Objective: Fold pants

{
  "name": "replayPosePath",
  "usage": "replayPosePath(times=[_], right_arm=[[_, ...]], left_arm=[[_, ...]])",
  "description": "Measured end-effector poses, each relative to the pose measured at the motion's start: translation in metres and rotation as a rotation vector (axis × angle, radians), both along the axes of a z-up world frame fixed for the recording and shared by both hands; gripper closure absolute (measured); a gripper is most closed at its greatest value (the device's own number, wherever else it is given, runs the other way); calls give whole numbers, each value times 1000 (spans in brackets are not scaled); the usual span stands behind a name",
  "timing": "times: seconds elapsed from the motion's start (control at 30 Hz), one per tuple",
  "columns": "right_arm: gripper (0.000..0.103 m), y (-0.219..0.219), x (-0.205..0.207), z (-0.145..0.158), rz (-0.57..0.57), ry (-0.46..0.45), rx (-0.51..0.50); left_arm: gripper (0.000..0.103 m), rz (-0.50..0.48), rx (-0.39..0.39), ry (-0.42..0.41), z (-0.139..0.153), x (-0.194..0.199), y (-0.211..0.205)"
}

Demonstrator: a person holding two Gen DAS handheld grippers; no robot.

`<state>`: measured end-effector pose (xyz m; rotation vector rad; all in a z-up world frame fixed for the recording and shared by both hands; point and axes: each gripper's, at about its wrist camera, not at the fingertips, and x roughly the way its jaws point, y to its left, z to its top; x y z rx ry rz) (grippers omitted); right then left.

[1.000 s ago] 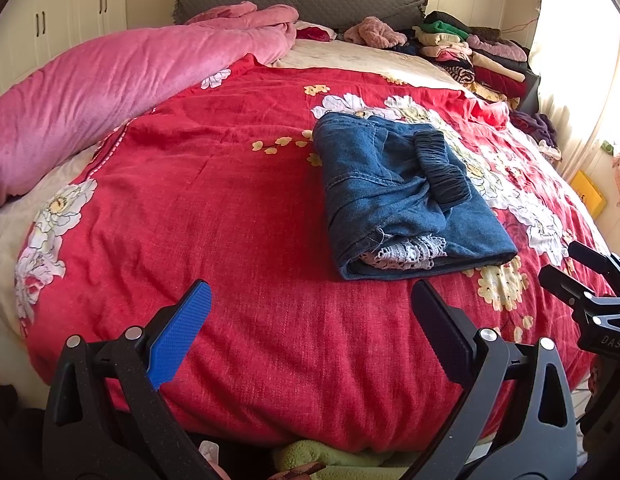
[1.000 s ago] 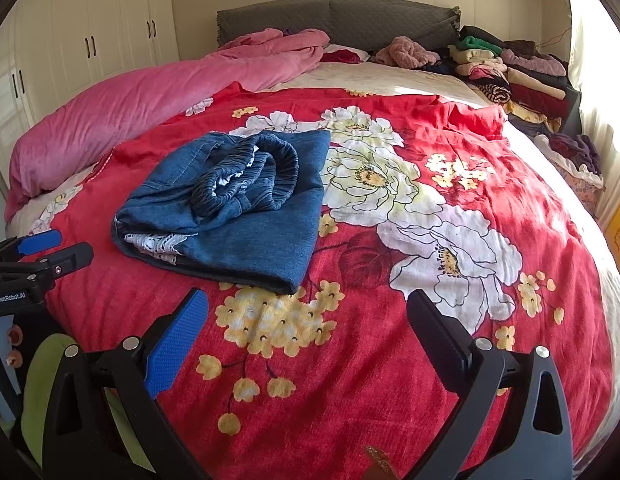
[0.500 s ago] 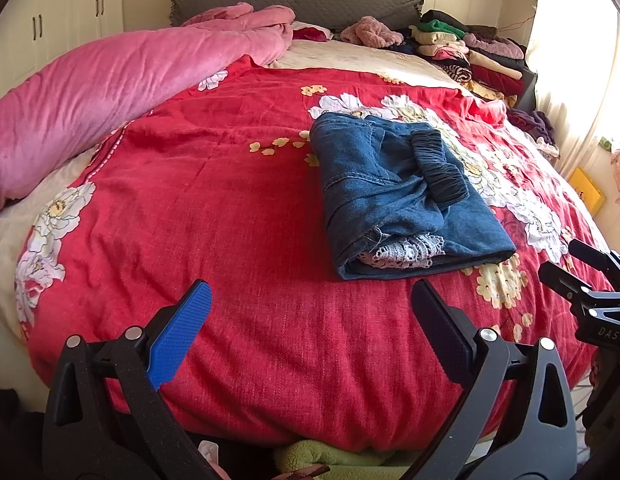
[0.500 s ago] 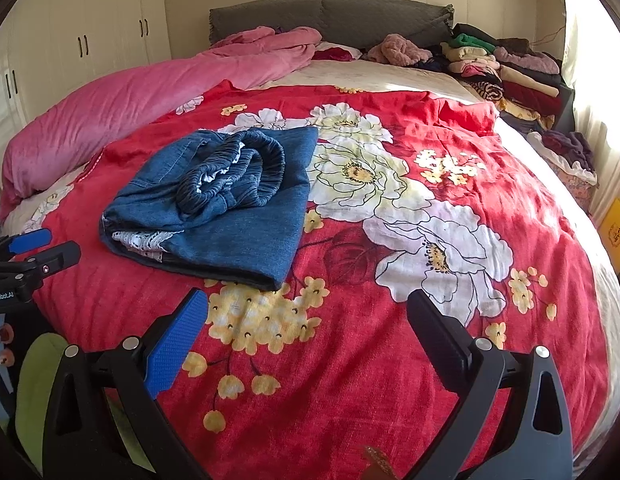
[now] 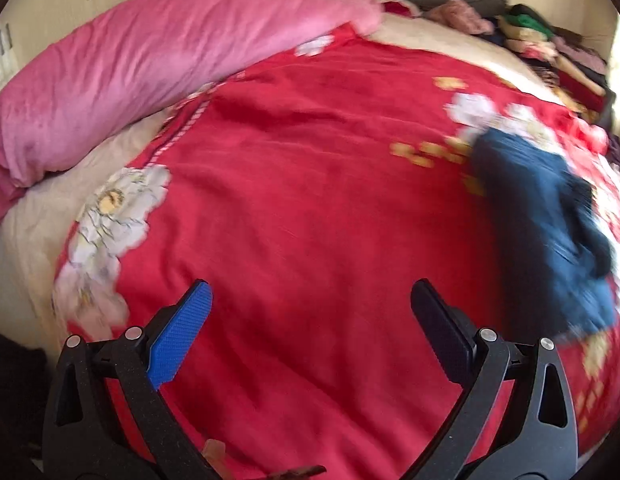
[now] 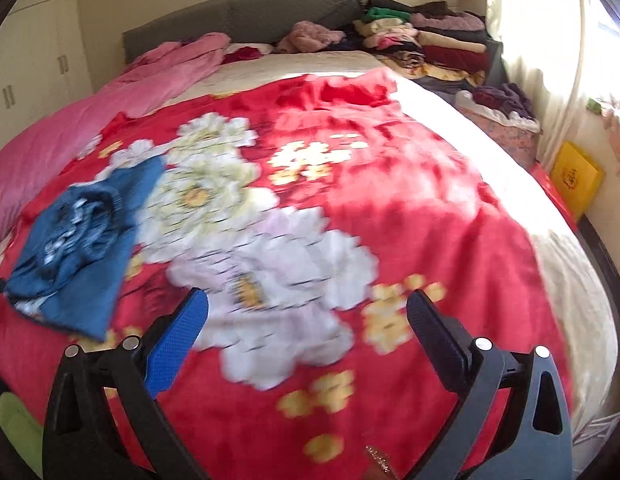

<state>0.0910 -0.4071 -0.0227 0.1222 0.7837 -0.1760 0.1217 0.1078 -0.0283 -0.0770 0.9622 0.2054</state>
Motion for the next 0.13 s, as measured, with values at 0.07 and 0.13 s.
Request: replayPosePath(times=[0.07, 0.13], right_arm=[[4, -49, 21, -5, -89, 22, -13], [4, -90, 39, -13, -155, 65, -24]], left_arm=[[9, 58, 36, 41, -8, 31, 34], [9, 102, 61, 65, -13, 56, 63]])
